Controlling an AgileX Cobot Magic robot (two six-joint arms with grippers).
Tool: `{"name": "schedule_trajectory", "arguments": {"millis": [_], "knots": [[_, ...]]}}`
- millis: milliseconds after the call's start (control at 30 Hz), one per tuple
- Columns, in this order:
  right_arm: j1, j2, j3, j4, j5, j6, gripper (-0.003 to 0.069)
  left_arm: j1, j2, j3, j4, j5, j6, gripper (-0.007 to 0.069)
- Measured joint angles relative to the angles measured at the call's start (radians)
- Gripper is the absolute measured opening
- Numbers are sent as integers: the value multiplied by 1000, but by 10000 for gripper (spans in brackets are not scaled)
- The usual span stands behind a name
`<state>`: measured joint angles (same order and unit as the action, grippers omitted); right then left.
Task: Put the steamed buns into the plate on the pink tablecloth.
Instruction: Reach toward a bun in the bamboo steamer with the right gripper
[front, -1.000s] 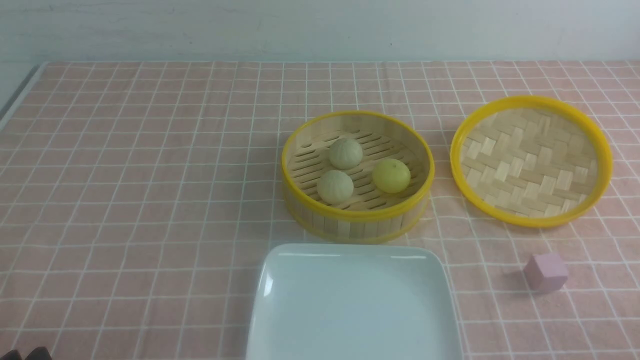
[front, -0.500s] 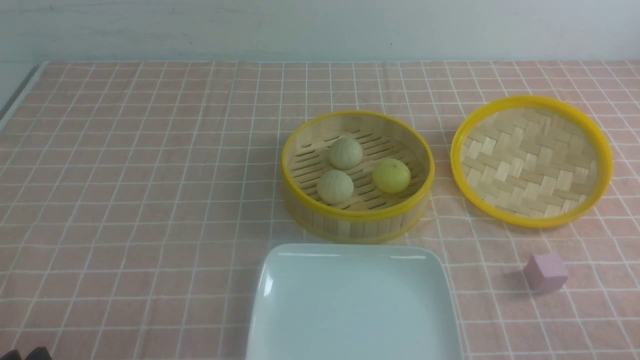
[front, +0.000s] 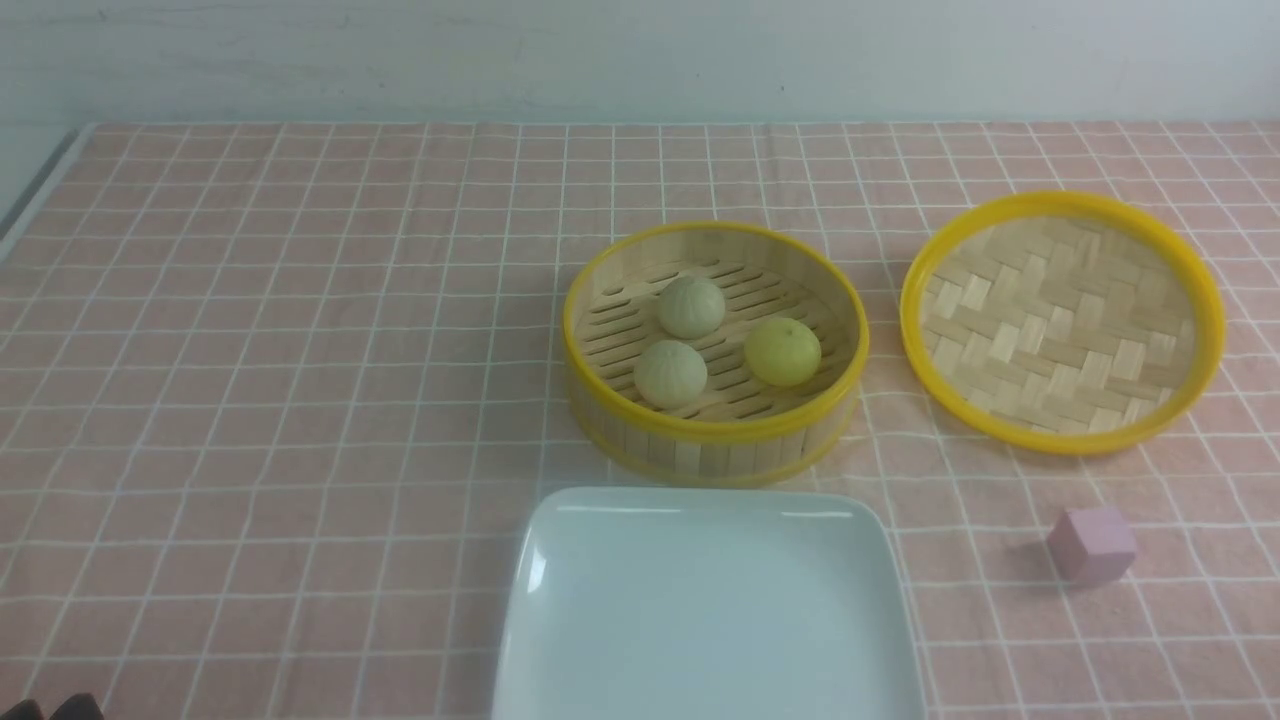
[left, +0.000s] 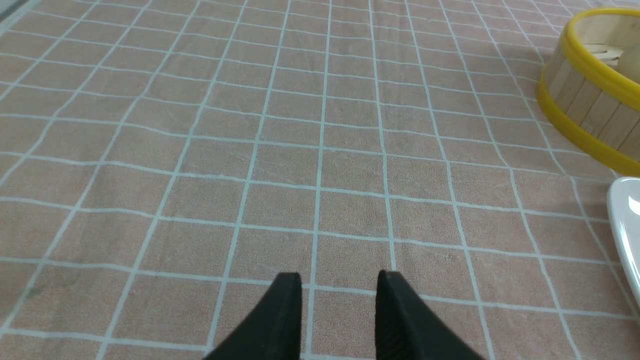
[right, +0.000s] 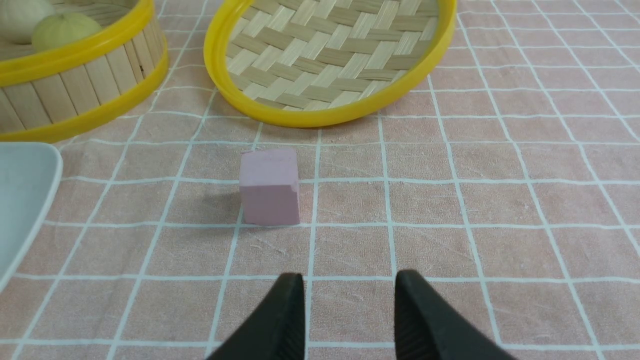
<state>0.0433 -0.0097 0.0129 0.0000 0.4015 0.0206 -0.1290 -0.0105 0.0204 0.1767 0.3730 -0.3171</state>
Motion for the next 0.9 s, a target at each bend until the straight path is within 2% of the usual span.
{"name": "schedule_trajectory", "arguments": {"millis": [67, 167, 200, 233, 333, 400, 500, 733, 867, 900], "knots": [[0, 0, 0, 0, 0, 0, 239, 0, 0, 0, -14, 0, -14, 239], [0, 0, 1, 71, -7, 65, 239, 0, 0, 0, -197, -5, -171, 239], [0, 0, 1, 97, -9, 74, 239, 0, 0, 0, -212, -5, -196, 239], [0, 0, 4, 223, -18, 176, 239, 0, 0, 0, -343, -6, -295, 239], [0, 0, 9, 454, -20, 320, 239, 0, 0, 1, -492, -1, -432, 239], [0, 0, 12, 561, -20, 385, 239, 0, 0, 2, -542, 2, -485, 239], [0, 0, 14, 667, -24, 409, 239, 0, 0, 3, -554, -2, -510, 239], [0, 0, -4, 727, -60, 393, 238, 0, 0, -6, -527, 6, -505, 212], [0, 1, -104, 725, -97, 274, 197, 0, 0, -119, -504, 34, -420, 156], [0, 15, -162, 712, -104, 182, 151, 0, 3, -191, -462, 33, -393, 127]]}}
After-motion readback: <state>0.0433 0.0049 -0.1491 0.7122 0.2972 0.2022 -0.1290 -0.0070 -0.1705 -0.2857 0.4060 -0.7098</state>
